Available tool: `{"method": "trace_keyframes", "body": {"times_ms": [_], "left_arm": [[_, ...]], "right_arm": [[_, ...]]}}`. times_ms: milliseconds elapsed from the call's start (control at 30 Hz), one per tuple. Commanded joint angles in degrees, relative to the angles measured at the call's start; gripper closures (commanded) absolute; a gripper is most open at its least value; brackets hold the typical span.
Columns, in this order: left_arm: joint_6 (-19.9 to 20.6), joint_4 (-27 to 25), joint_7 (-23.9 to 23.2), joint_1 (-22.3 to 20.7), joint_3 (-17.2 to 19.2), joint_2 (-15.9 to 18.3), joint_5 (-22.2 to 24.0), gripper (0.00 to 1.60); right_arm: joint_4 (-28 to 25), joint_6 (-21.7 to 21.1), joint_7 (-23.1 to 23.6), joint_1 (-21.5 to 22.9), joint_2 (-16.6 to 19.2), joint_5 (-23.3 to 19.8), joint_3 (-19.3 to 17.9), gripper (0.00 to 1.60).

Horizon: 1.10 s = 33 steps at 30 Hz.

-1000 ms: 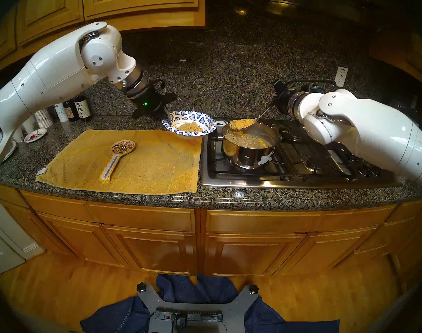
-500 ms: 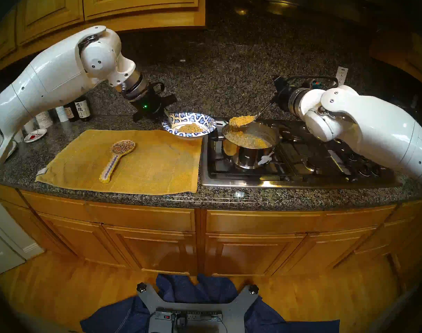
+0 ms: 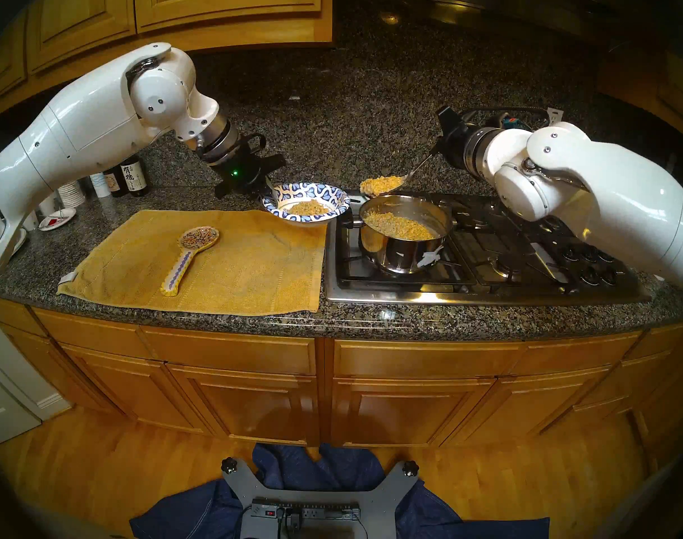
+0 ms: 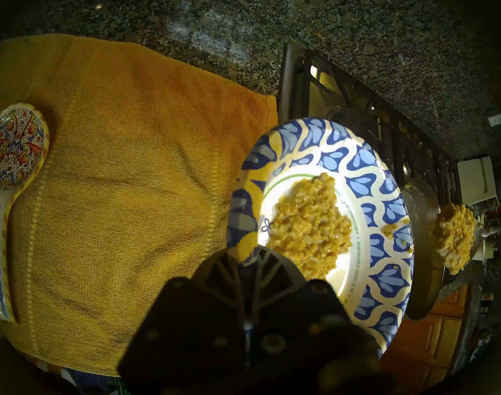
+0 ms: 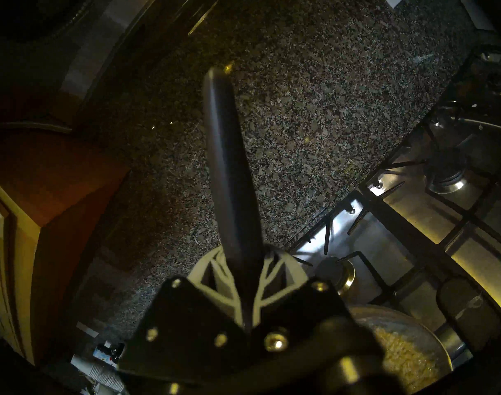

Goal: Scoop oatmeal into bowl

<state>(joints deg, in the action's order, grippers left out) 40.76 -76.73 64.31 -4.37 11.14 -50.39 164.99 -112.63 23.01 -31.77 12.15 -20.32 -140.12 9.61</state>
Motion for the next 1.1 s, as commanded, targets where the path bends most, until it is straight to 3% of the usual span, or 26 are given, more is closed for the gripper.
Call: {"method": "trace_keyframes", "body": {"times_ms": [0, 433, 700, 867, 1067], "left_arm": [[-0.19, -0.24, 1.24, -2.02, 2.17, -0.55, 0.01, 1.60], [-0.25, -0.27, 1.37, -1.80, 2.47, -0.56, 0.01, 1.60], [-0.27, -0.28, 1.54, -1.70, 2.65, -0.58, 0.01, 1.60], [-0.28, -0.28, 1.70, -1.60, 2.84, -0.60, 0.01, 1.60], [-0.27, -0.27, 2.10, -1.39, 3.23, -0.67, 0.01, 1.60]], "right_arm": [[-1.46, 0.38, 0.37, 3.11, -1.00, -0.17, -2.99, 1.60], [-3.64, 1.34, 0.31, 3.49, -4.76, -1.29, -4.09, 1.60], [-4.94, 1.59, -0.04, 3.91, -6.99, 0.17, -4.17, 1.60], [-5.05, 1.50, -2.41, 4.67, -9.64, 5.99, -1.98, 1.60], [-3.78, 2.20, -5.08, 4.33, -11.48, 9.61, -0.11, 1.60]]}}
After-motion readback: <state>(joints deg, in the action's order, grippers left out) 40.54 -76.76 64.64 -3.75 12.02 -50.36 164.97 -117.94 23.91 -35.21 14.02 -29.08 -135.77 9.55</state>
